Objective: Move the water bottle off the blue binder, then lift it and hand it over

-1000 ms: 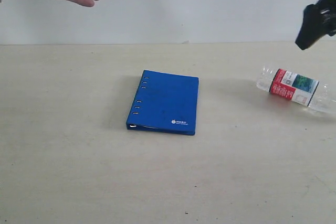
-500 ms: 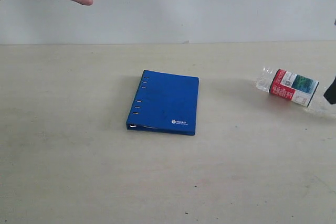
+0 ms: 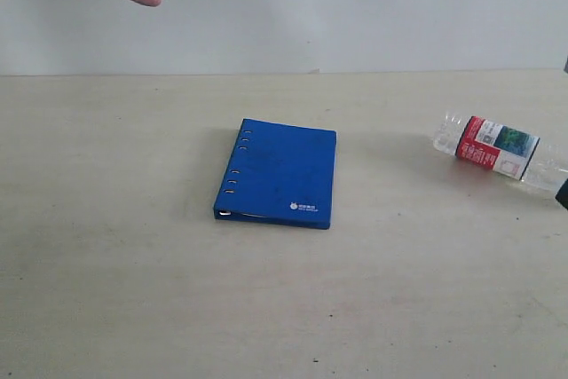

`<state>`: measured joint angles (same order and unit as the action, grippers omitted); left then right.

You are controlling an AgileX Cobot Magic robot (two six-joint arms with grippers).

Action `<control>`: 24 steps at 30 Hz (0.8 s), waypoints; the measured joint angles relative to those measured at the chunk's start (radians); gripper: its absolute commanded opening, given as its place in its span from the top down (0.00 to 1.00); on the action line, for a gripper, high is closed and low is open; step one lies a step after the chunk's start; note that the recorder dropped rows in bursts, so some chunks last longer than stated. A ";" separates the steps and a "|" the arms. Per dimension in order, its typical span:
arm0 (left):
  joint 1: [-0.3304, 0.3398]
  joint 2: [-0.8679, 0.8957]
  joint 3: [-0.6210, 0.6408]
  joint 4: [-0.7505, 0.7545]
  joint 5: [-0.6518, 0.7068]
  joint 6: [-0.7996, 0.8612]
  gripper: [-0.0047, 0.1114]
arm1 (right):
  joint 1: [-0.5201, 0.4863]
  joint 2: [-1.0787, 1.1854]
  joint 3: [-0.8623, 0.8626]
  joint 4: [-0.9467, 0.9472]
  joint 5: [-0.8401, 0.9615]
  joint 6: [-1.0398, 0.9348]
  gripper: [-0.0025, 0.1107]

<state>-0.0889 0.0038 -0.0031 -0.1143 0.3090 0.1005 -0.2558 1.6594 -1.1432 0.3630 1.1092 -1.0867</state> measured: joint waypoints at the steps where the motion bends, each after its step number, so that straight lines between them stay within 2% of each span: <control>1: 0.000 0.000 0.000 0.000 0.000 0.000 0.92 | 0.000 -0.002 0.000 -0.014 0.002 -0.002 0.37; 6: 0.000 0.000 0.000 0.000 0.000 0.000 0.92 | 0.000 -0.025 0.002 -0.137 -0.073 0.027 0.56; 8: 0.000 0.000 0.000 0.000 0.000 0.000 0.92 | 0.000 -0.030 0.002 -0.187 -0.116 0.039 0.61; 11: 0.000 0.000 0.000 0.000 0.000 0.000 0.92 | 0.000 -0.030 0.002 -0.219 -0.200 0.041 0.59; 16: 0.000 0.000 0.000 0.000 0.000 0.000 0.92 | 0.000 -0.013 0.002 -0.244 -0.344 0.018 0.42; 24: 0.000 0.000 0.000 0.000 0.000 0.000 0.92 | 0.000 0.125 0.002 -0.316 -0.389 0.052 0.43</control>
<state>-0.0889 0.0038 -0.0031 -0.1143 0.3090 0.1005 -0.2558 1.7843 -1.1417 0.0475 0.7202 -1.0348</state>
